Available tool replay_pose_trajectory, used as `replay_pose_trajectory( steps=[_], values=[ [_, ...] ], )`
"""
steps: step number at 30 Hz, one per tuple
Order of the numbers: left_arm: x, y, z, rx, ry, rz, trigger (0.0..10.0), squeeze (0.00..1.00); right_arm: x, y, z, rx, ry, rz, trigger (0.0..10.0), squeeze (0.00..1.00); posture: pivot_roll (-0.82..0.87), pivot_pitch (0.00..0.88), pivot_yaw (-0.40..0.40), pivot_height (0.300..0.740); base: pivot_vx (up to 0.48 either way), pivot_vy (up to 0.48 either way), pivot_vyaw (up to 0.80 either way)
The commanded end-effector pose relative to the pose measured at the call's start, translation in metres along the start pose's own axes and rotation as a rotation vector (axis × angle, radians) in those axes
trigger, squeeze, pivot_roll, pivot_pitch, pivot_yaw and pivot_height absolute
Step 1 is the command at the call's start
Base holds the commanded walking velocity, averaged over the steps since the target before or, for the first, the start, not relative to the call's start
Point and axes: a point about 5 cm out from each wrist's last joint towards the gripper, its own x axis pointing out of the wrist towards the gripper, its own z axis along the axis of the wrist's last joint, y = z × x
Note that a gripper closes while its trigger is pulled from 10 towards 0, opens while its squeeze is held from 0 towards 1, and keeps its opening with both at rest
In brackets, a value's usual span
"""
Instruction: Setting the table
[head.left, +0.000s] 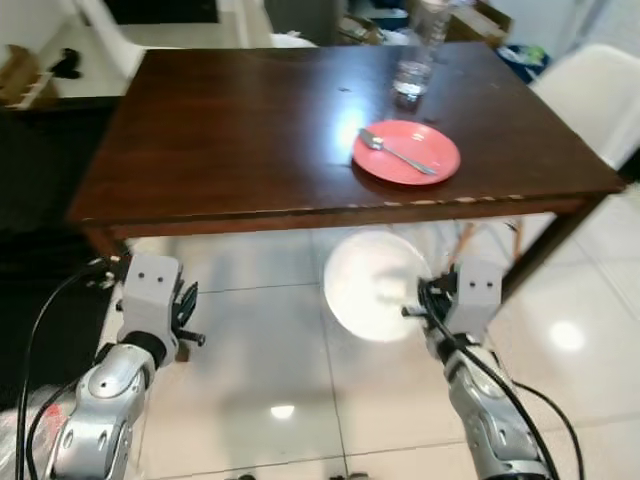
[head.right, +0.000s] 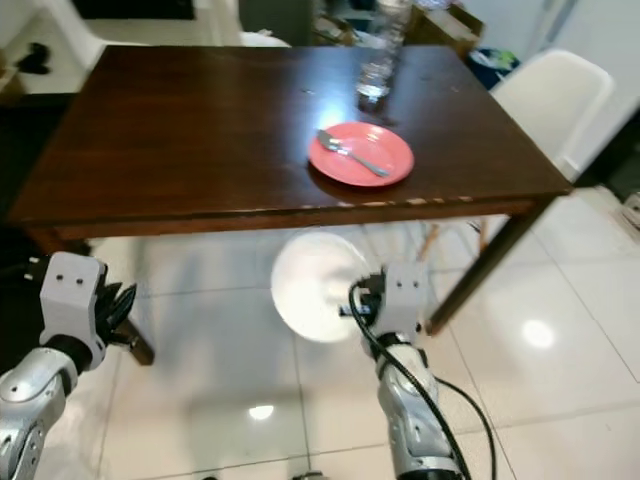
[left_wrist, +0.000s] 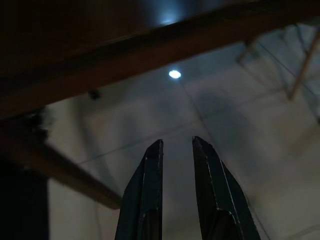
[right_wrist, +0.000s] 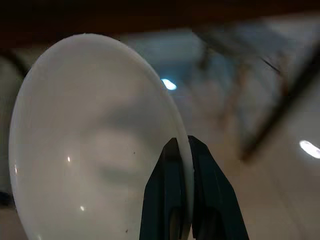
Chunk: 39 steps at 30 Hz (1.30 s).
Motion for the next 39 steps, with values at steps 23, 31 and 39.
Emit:
replay_pose_trajectory(
  steps=[23,31,39],
  values=[
    [-0.038,0.04,-0.15,-0.067,0.473,0.338,10.0,0.0,-0.045,-0.019,-0.122,-0.125,0.429,0.026,10.0,0.0,-0.03,0.073,0.032,0.74,0.0,0.0,-0.79],
    [-0.036,0.035,-0.153,-0.06,0.457,0.328,10.0,0.0,-0.042,-0.018,-0.121,-0.123,0.412,0.03,10.0,0.0,-0.03,0.07,0.031,0.74,0.0,0.0,-0.79],
    [-0.031,0.033,-0.153,-0.051,0.44,0.32,10.0,0.0,-0.036,-0.016,-0.117,-0.117,0.384,0.033,10.0,0.0,-0.03,0.07,0.033,0.74,0.0,0.0,-0.79]
  ],
)
